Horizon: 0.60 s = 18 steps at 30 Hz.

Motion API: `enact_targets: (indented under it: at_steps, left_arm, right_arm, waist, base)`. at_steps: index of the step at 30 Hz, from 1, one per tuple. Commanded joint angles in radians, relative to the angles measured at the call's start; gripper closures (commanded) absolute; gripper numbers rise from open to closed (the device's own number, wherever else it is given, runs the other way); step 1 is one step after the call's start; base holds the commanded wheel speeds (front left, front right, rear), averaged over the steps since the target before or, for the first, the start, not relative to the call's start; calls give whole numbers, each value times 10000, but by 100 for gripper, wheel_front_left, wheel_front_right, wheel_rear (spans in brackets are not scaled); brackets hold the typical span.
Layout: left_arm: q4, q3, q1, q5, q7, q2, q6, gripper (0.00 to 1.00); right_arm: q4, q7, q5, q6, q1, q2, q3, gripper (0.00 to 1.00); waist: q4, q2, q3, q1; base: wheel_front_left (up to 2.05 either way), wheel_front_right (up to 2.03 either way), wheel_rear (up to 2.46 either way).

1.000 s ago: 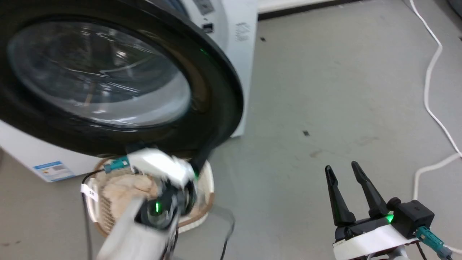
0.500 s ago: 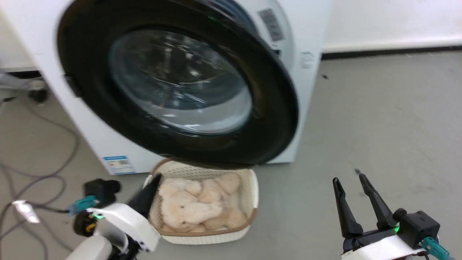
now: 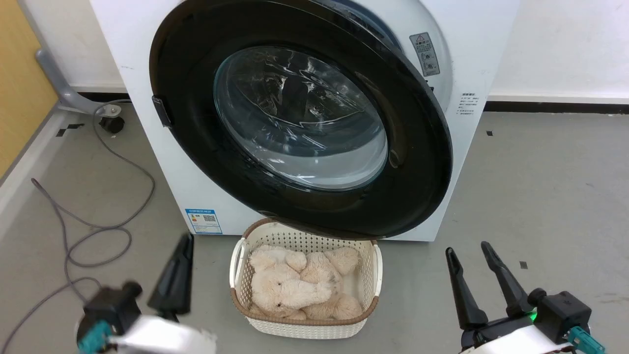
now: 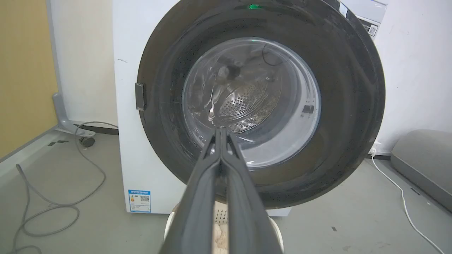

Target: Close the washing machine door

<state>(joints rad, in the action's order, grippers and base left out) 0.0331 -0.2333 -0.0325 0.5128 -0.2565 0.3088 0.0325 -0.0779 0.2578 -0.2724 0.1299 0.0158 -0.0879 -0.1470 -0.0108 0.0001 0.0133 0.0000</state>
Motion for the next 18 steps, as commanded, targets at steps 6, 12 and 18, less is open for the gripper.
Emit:
enact_targets:
  at_steps: [6,12,18]
  left_arm:
    - [-450,546,1030,-1402,-51,-879,-527,100]
    - [-445,796,1427,-2464,-52,-1566,-883,0]
    - [-414,1054,1357,-3022,-52,-1944,-1158,0]
  right_arm:
    - [-23,40,76,8,118,-123,-115,0]
    - [-79,40,199,8,219,-141,-43,0]
    - [131,40,244,8,86,-361,-168,100]
  waist:
    - [77,-1,21,0]
    - [60,-1,-11,0]
    - [-187,-1,-224,0]
  base:
    - [0,0,0]
    - [0,0,0]
    - [0,0,0]
